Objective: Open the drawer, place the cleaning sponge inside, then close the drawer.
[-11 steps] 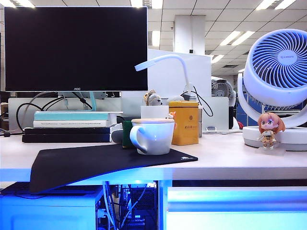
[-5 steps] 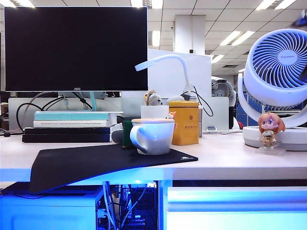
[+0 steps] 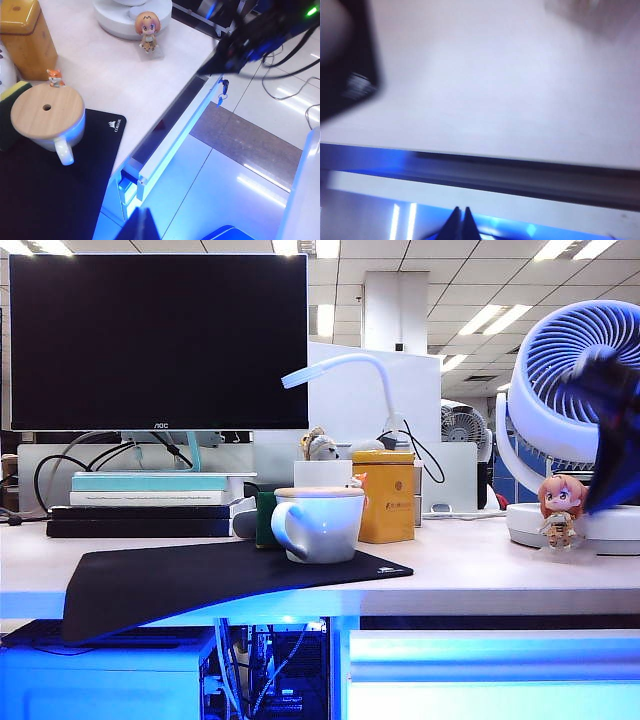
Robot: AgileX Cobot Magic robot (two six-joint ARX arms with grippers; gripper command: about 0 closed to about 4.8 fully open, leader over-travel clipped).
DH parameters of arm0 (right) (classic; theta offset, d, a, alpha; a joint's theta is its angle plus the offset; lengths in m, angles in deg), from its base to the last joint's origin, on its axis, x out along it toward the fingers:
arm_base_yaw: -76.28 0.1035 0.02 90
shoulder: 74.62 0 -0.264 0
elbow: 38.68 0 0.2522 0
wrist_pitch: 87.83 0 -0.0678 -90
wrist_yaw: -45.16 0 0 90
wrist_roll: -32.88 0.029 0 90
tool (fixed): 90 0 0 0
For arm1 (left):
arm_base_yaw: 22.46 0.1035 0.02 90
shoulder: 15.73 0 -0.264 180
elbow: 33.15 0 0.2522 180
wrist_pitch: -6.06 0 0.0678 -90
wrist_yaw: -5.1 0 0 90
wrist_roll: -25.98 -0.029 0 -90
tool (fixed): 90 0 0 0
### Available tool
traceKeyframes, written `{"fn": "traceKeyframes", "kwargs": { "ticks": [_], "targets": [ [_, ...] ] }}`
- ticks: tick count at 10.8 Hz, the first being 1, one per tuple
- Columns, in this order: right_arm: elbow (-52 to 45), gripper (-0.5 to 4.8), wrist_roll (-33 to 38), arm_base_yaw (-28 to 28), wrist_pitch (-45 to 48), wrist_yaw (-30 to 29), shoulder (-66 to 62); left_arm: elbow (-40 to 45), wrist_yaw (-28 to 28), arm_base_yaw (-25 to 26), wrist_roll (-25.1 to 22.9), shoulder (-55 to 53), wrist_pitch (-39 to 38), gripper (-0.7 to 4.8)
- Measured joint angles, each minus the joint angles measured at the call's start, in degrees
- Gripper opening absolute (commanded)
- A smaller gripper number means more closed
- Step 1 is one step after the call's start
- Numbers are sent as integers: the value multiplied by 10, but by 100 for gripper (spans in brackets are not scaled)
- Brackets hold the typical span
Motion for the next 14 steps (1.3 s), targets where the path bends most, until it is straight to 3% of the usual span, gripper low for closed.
{"fn": "traceKeyframes", "kwargs": {
  "ticks": [2, 4, 7, 14],
  "targets": [
    [0, -5, -3, 9, 10, 19, -78, 0, 0, 0, 0, 0, 0, -5],
    [1, -5, -3, 9, 81, 50, -174, 0, 0, 0, 0, 0, 0, -5],
    [2, -5, -3, 9, 108, 54, -207, 0, 0, 0, 0, 0, 0, -6],
    [3, -5, -16, 9, 46, 54, -208, 0, 0, 0, 0, 0, 5, -5]
  ]
}}
